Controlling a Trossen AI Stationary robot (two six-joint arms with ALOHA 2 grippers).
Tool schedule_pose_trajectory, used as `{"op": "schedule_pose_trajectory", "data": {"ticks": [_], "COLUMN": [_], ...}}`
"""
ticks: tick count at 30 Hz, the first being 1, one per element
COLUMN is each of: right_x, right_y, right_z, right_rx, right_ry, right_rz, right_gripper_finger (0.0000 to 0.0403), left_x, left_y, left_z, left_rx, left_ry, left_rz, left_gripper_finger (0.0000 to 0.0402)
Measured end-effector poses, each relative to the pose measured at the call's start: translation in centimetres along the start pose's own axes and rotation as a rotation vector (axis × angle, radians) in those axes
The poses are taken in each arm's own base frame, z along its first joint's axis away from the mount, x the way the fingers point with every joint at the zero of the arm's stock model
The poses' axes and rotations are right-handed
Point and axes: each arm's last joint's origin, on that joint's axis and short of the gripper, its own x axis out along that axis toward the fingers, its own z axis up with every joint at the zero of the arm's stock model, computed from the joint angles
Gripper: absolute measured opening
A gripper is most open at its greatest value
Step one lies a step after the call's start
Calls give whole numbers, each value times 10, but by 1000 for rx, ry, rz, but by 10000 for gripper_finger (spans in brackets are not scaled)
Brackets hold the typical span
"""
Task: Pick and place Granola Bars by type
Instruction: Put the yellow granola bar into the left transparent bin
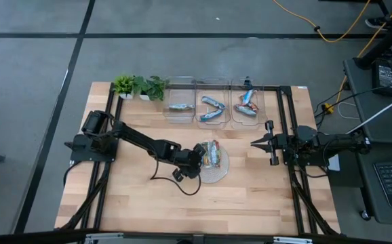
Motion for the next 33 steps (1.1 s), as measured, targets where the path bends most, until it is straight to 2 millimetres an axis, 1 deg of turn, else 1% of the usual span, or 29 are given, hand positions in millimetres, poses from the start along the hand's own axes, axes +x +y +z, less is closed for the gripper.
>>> {"op": "schedule_pose_trajectory", "data": {"ticks": [5,8,12,16,21,27,33], "right_x": [0,0,0,0,0,0,0], "right_y": [0,0,0,0,0,0,0], "right_z": [0,0,0,0,0,0,0], "right_rx": [0,0,0,0,0,0,0], "right_ry": [0,0,0,0,0,0,0], "right_rz": [0,0,0,0,0,0,0], "right_gripper_finger": [34,34,34,34,34,34,34], "left_x": [1,3,7,17,22,24,24], "left_y": [5,6,3,-4,-6,-5,-5], "left_z": [-2,-4,-5,-8,-8,-7,-8], "left_rx": [-14,-18,-14,-7,-7,-31,-42], "left_ry": [-8,-15,-12,4,5,-8,-7], "left_rz": [16,-4,-25,-55,-56,-44,-45], "left_gripper_finger": [188,186,186,185,179,158,127]}}
